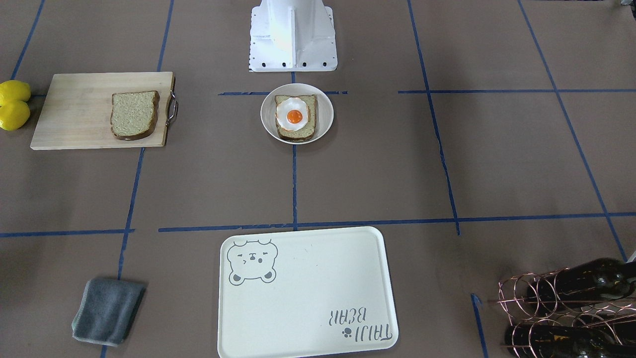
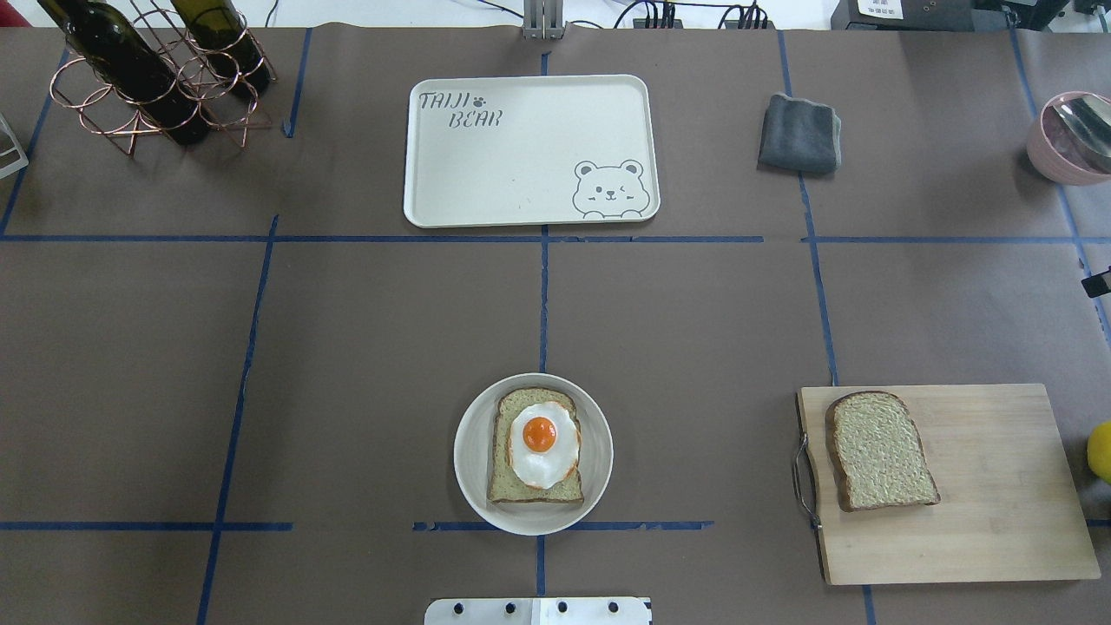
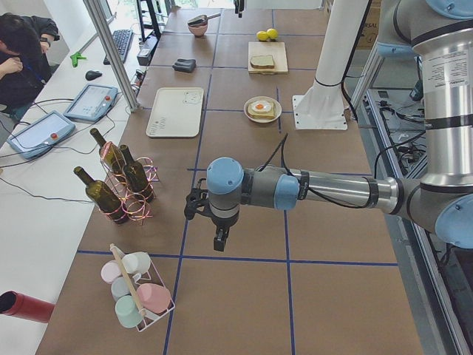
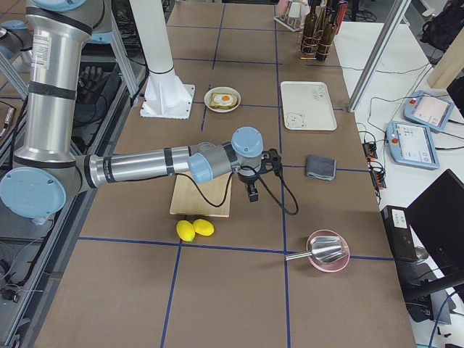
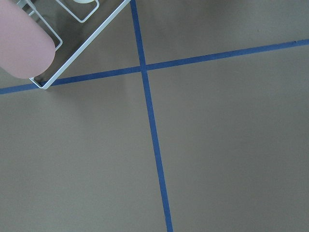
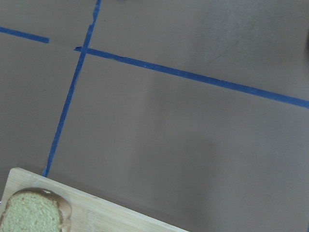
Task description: Make sandwich and place on tray
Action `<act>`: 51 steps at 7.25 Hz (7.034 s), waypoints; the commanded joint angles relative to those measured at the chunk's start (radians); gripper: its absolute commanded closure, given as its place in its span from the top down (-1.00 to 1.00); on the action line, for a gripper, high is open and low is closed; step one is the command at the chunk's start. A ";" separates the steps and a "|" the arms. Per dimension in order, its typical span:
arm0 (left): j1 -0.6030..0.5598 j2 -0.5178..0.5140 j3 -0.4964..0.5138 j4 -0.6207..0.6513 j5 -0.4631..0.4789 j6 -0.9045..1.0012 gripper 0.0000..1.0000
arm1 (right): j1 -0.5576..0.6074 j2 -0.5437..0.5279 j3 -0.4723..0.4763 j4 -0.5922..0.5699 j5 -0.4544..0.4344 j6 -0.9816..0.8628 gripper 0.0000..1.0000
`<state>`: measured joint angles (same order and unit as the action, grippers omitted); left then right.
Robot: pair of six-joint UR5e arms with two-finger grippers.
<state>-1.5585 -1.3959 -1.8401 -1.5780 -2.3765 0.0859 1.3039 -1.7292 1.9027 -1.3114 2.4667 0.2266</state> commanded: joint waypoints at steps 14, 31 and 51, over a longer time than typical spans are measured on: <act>0.000 0.000 0.001 0.000 -0.006 0.000 1.00 | -0.632 -0.136 -0.051 0.721 -0.400 0.760 0.08; 0.000 0.000 0.001 0.000 -0.006 0.000 1.00 | -0.678 -0.136 -0.045 0.718 -0.463 0.760 -1.00; 0.000 -0.009 0.005 -0.002 -0.006 0.000 1.00 | -0.953 0.586 -0.040 0.205 -0.666 1.048 -1.00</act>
<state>-1.5585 -1.4046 -1.8340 -1.5800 -2.3822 0.0859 0.3524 -1.1439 1.8666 -1.1058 1.8127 1.2745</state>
